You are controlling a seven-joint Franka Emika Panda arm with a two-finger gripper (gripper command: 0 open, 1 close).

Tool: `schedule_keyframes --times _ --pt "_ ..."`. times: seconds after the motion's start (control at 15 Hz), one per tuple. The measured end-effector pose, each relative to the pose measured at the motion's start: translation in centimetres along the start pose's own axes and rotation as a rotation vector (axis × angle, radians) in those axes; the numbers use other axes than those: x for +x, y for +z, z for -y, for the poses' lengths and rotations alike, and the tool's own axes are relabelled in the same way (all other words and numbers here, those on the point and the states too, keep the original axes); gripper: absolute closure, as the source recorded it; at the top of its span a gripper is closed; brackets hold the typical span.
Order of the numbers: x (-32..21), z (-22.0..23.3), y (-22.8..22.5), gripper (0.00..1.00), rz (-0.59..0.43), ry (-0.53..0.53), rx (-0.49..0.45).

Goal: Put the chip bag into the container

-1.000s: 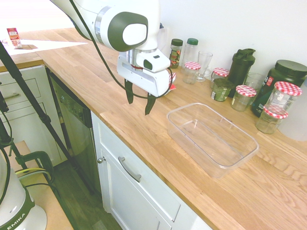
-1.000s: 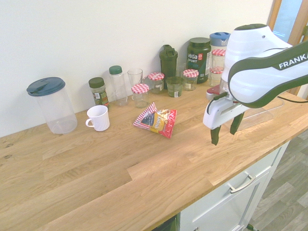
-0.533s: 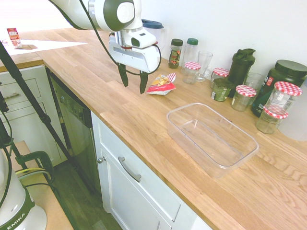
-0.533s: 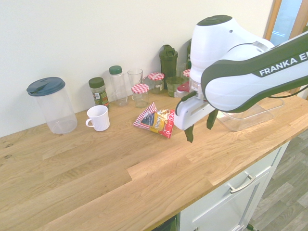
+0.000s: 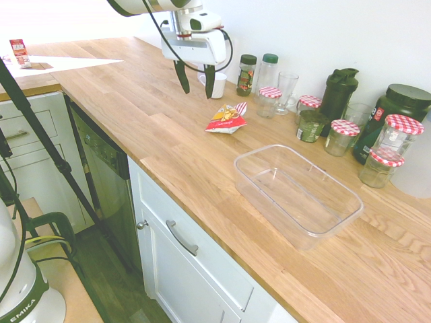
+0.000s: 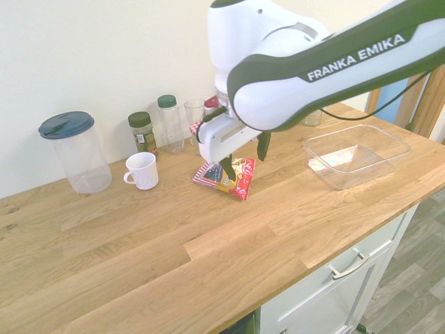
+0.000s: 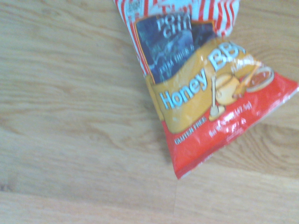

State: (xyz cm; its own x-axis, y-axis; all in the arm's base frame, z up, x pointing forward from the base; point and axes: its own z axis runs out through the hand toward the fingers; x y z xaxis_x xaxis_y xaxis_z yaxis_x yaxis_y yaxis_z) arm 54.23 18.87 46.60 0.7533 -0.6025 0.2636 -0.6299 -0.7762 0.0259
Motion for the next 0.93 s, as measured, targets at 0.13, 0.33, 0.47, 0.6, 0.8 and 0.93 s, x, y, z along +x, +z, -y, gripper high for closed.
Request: schedule_keyframes --times 0.13,0.33,0.47,0.6,0.8,0.93 --pt "1.1 2.3 -0.4 0.0 -0.021 -0.02 -0.02" --pt "3.1 4.7 0.0 0.0 -0.045 -0.03 -0.058" --pt "4.5 5.7 0.7 0.0 -0.048 -0.021 -0.079" --pt "6.0 6.6 1.4 0.0 -0.046 -0.026 -0.089" --pt "8.0 7.2 3.0 0.0 -0.033 -0.083 -0.096" --pt "9.0 7.5 4.4 0.0 -0.004 -0.125 -0.097"
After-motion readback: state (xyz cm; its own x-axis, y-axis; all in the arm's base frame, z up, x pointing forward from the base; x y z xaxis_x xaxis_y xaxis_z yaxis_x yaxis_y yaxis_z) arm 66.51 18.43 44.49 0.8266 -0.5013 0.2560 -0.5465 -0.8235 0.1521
